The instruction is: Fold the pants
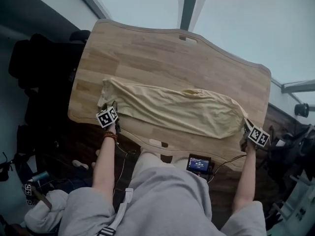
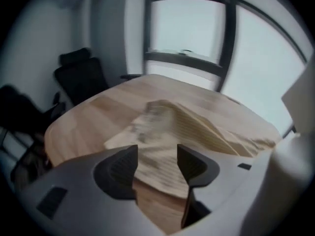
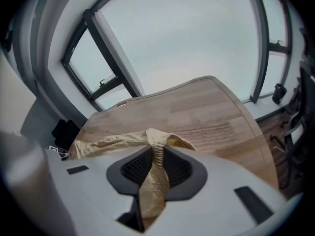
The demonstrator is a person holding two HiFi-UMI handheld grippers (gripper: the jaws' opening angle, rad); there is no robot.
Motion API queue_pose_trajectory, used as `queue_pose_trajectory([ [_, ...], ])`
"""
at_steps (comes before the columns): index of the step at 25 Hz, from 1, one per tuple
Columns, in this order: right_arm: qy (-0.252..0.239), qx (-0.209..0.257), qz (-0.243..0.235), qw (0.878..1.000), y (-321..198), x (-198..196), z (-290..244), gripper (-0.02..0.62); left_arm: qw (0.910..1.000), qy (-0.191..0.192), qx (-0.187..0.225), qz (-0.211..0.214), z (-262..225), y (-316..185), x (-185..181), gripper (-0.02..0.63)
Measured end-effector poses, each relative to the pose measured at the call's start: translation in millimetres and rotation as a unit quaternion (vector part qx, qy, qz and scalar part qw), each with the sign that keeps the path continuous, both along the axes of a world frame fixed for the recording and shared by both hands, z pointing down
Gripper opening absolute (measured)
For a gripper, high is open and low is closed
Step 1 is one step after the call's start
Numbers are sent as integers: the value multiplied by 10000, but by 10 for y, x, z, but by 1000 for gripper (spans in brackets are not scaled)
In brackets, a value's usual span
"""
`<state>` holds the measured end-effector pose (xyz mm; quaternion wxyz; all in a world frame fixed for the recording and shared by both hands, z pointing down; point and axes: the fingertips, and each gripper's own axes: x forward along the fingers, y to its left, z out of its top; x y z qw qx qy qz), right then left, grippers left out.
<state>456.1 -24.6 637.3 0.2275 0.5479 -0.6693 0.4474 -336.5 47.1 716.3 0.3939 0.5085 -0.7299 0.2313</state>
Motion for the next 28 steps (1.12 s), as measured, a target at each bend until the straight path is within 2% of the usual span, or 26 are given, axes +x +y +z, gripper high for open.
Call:
queue_pose_trajectory([
  [2,98,-5,103,9999,-15,-27,14,69,9912,368,162,-1265,65,199,-606,250],
  [3,134,-30,143,9998,-25,-41,33,69,9851,581,224,-1603,114,262,-777,253],
  [4,179,-73,164,9997,-26,-53,59,69,9815,767,259,-1735,161,284,-871,257],
  [7,386,-223,150,9989,-19,-56,141,69,9843,972,295,-1442,234,140,-890,259],
  [10,496,-345,180,9980,-9,-46,200,69,9909,740,173,-1107,257,-56,-839,257],
  [11,521,-380,199,9977,9,-36,208,69,9930,642,52,-995,276,-100,-803,236],
  [13,595,-435,197,9971,26,-29,233,69,9956,514,-158,-764,304,-175,-723,40],
  [14,620,-462,182,9968,20,-44,259,69,9959,534,-129,-723,289,-211,-700,37],
  [16,612,-520,174,9966,16,-82,316,69,9934,706,250,-866,150,-273,-693,33],
  [18,565,-555,184,9967,24,-80,350,69,9895,811,821,-866,-145,-377,-627,32],
  [20,513,-558,197,9969,24,-42,371,69,9883,729,1278,-407,-531,-530,-401,32],
  [23,351,-526,251,9977,-1,23,406,69,9805,531,1743,737,-1137,-776,293,32],
  [25,233,-499,280,9981,-13,56,445,69,9673,444,1937,1579,-1456,-904,988,32],
  [26,183,-490,280,9982,-16,69,467,69,9577,396,1998,2033,-1579,-954,1398,32],
  [28,99,-466,263,9985,-25,94,506,69,9328,379,2088,2914,-1757,-1021,2309,32],
])
